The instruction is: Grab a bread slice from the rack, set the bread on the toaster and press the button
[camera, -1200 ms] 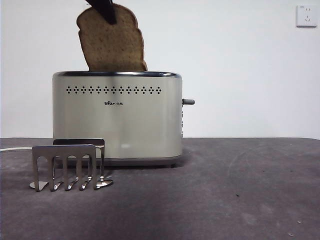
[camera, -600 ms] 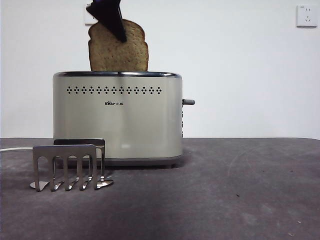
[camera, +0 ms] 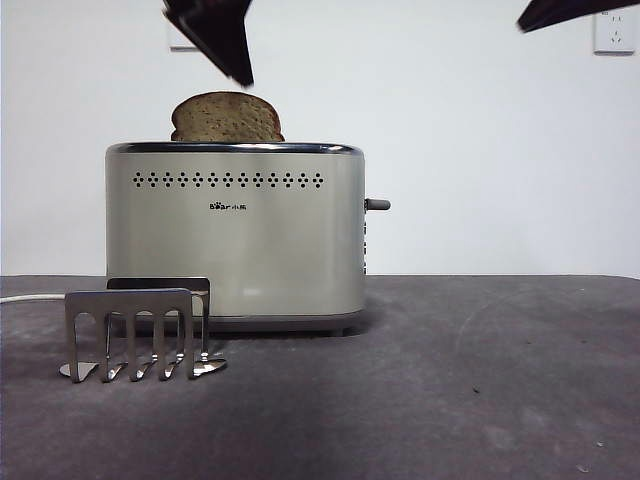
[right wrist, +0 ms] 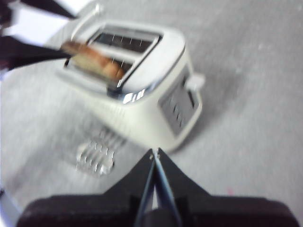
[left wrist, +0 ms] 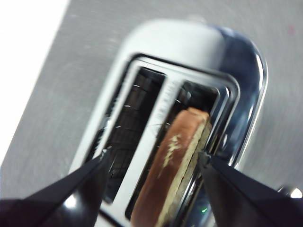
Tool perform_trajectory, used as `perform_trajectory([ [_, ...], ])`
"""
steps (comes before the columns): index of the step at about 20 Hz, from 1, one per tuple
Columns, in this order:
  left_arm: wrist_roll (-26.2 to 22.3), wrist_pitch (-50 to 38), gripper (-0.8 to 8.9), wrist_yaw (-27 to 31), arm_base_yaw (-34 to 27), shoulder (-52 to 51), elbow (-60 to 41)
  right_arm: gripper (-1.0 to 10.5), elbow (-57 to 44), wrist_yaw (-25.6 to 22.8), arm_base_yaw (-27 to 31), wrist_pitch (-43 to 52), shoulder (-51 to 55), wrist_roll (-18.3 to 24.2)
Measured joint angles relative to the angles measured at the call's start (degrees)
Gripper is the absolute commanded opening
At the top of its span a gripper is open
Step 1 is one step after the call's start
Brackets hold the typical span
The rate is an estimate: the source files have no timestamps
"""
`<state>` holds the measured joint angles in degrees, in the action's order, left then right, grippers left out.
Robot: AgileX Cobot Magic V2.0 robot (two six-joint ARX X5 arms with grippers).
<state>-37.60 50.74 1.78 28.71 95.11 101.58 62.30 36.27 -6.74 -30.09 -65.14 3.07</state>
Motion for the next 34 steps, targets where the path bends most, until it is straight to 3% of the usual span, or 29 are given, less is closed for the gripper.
perform_trajectory([
  [5, 13.5, 1.7, 3.18, -0.4, 0.0, -8.8, 0.0, -0.1, 0.0, 1.2, -4.4, 16.0, -10.4, -8.0],
  [9, 19.2, 6.9, 3.15, -2.8, 0.0, -14.8, 0.0, -0.1, 1.2, 1.2, -6.2, 26.8, -19.1, -14.4],
  [16, 22.2, 11.0, 3.15, -6.5, 0.0, -20.9, 0.0, -0.1, 9.2, 1.1, -7.1, 27.8, -30.5, -17.9],
  [23, 23.3, 12.8, 3.15, -6.5, 0.0, -23.9, 0.0, -0.1, 14.7, 1.0, -8.0, 28.2, -38.0, -18.6],
  [34, 23.7, 14.4, 3.15, -6.5, 0.0, -24.0, 0.0, -0.1, 15.6, -1.7, -8.4, 28.5, -44.6, -18.3],
])
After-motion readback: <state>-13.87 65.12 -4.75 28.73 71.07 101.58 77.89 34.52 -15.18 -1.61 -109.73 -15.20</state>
